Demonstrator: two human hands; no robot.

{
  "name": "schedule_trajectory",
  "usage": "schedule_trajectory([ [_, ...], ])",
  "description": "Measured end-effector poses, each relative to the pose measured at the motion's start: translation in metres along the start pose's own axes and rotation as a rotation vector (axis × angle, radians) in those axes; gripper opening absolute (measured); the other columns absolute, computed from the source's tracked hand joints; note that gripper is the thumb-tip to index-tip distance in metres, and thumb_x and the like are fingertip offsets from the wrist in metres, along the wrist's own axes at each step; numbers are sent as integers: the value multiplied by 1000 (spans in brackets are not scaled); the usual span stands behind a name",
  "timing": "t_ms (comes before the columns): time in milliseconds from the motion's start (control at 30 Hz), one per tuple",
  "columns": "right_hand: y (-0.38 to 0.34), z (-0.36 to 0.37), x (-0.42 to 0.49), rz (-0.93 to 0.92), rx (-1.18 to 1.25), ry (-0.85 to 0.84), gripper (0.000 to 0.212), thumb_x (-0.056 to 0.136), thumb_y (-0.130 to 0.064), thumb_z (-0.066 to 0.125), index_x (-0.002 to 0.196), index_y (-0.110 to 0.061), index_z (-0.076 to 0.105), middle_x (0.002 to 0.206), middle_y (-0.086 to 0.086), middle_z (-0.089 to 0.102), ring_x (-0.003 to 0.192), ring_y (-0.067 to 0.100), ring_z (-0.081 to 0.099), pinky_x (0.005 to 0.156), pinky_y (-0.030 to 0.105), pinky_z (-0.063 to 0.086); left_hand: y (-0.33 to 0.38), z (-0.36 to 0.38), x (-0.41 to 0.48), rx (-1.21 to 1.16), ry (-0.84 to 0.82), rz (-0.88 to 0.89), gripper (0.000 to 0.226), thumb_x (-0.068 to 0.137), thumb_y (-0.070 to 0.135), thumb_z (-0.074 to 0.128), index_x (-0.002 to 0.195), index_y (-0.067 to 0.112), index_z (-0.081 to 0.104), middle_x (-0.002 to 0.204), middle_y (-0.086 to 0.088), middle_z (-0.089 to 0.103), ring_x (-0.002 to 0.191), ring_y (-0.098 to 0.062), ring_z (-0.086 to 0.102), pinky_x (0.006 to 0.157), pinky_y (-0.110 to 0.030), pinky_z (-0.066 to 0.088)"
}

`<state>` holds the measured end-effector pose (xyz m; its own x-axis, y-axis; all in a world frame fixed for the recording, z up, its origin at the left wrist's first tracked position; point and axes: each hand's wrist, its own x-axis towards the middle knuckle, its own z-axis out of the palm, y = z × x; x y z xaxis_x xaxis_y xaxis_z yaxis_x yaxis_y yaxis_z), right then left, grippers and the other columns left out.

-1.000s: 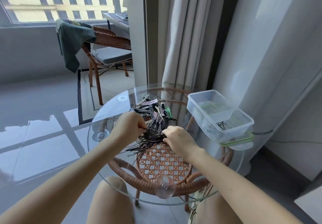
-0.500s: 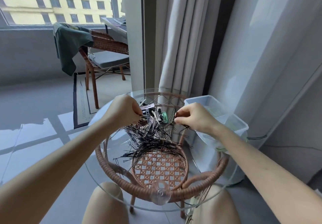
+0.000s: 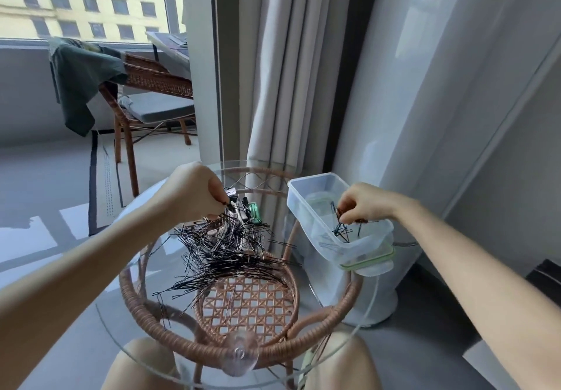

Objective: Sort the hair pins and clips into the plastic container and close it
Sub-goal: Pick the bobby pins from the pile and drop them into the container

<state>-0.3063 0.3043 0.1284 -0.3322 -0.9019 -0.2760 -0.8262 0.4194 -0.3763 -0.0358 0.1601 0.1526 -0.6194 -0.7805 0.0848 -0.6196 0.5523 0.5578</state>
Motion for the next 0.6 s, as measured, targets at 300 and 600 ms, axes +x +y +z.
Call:
schedule_trajectory([
  [300,17,12,4,-15,-58,37,30,78,-14,70,108,-15,69,100,0,70,90,15,66,80,25,52,56,5,10,-211,-33,101,12,68,4,77,66,15,74,56,3,70,41,1,60,36,-10,43],
  [600,53,7,-24,55,87,517,25,85,-6,52,98,-13,72,85,2,72,84,18,66,81,29,51,137,67,40,-488,-107,191,10,70,-3,71,71,6,72,56,-1,67,43,-3,63,47,-16,53],
])
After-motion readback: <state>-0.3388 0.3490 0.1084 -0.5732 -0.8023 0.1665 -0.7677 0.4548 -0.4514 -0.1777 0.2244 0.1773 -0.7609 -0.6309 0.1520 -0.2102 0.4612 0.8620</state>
